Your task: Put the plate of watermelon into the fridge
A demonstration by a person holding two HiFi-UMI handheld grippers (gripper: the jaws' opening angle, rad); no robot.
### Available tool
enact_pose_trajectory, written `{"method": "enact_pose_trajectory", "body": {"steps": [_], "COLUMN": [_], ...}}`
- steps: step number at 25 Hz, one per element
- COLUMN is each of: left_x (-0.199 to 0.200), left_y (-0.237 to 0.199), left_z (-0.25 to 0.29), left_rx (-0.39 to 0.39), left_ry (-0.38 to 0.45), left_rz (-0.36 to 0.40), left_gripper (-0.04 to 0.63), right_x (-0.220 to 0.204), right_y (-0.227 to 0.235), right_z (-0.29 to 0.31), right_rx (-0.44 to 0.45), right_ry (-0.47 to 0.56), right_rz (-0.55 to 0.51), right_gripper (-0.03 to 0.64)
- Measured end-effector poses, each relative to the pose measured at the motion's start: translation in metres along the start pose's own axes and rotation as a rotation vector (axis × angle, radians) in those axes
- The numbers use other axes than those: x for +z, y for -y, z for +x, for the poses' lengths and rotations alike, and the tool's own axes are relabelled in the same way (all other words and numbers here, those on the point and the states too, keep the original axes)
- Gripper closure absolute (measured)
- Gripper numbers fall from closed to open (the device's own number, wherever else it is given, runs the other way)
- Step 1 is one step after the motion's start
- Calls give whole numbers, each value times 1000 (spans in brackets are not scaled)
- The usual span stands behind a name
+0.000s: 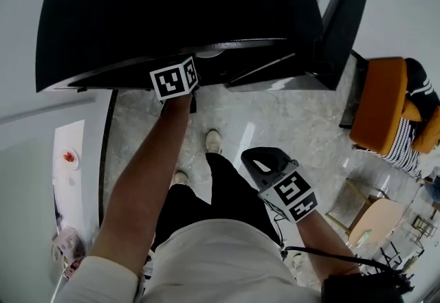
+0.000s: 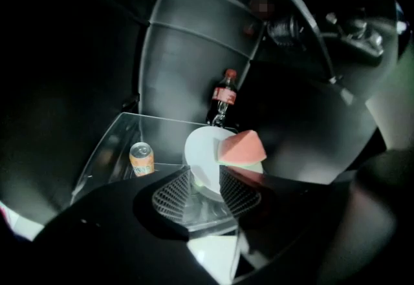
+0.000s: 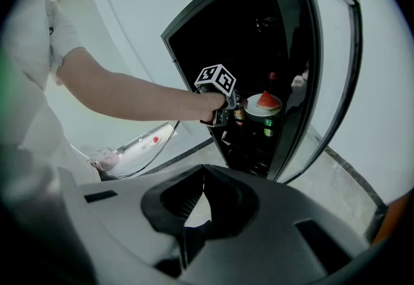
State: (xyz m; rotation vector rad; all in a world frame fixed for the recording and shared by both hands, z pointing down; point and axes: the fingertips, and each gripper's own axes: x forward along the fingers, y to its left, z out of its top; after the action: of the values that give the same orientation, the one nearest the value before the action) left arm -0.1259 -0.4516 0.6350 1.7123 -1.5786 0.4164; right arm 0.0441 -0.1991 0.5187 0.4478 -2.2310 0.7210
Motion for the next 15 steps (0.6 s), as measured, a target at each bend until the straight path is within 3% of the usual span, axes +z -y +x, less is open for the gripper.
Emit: {"method": "enact_pose_trajectory", "body": {"steps": [10, 15], "left_x": [-16, -37], "left_y": [24, 29], "left_z": [-89, -144], "left_rx": [-138, -200], "left_ry": [4, -25], "left_rz": [3, 52], "left_gripper": [460, 460], "right_x": [7, 9], "right_y": [-45, -75], "right_z": [-5, -2], "right_rx": [-39, -65], "right_ry": [52, 72], "right_rz": [-34, -51], "right_gripper": [603, 603]}}
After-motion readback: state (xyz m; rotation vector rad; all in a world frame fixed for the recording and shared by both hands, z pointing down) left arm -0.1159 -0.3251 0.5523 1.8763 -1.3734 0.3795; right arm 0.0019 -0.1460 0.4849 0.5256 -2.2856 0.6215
